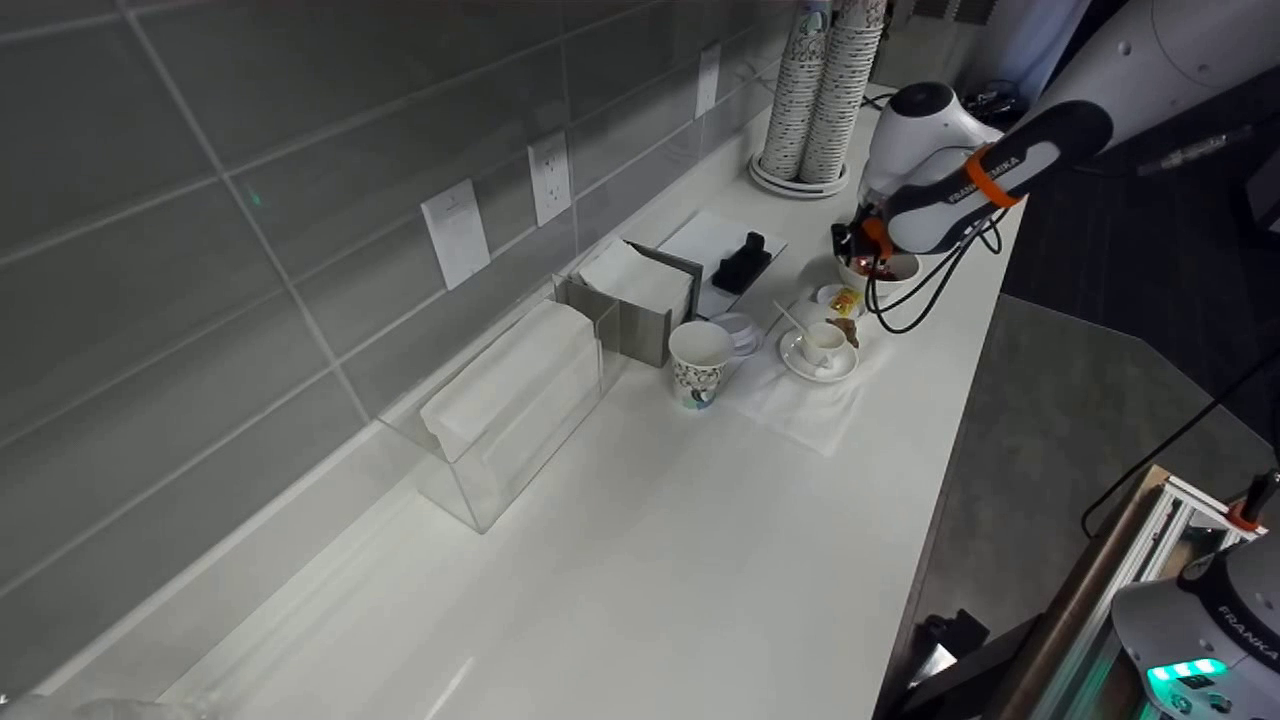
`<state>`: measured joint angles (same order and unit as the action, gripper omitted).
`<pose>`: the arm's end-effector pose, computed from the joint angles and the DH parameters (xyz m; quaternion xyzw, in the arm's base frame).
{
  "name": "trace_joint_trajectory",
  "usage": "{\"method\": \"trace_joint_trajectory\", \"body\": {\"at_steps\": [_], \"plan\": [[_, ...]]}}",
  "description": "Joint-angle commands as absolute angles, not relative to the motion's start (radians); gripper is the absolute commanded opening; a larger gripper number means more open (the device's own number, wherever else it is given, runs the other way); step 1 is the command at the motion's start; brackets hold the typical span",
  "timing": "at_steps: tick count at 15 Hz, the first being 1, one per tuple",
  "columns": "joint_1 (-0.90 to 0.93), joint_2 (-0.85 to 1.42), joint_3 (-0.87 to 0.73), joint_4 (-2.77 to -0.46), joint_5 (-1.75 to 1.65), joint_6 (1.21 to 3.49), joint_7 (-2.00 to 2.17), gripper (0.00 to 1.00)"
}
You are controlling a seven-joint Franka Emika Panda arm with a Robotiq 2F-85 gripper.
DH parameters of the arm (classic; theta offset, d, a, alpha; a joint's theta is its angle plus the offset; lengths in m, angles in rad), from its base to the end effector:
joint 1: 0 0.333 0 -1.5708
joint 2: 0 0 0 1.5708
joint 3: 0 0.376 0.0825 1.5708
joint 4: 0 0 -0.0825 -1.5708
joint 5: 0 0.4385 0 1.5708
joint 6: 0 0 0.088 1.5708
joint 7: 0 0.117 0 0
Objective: Remove the sauce packets from the bowl, then place them on the counter
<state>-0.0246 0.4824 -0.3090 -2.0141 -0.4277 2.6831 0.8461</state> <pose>0.6541 -0.2045 0.2397 0.9090 -0.3649 0.1333 0.1511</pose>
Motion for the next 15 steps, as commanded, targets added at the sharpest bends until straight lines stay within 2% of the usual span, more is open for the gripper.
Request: {"method": "trace_joint_trajectory", "body": {"at_steps": [1,5,6,8,10,11,13,15], "plan": [[0.003,0.517,-0.342,-1.983,-0.381,2.72,0.858,0.65],[0.032,0.532,-0.376,-1.968,-0.393,2.716,0.863,0.56],[0.042,0.535,-0.385,-1.965,-0.4,2.716,0.865,0.46],[0.061,0.54,-0.399,-1.96,-0.408,2.713,0.864,0.41],[0.075,0.546,-0.407,-1.959,-0.41,2.712,0.86,0.32],[0.08,0.55,-0.41,-1.958,-0.409,2.713,0.859,0.36],[0.089,0.553,-0.415,-1.959,-0.412,2.706,0.856,0.35],[0.101,0.56,-0.426,-1.958,-0.419,2.703,0.858,0.39]]}}
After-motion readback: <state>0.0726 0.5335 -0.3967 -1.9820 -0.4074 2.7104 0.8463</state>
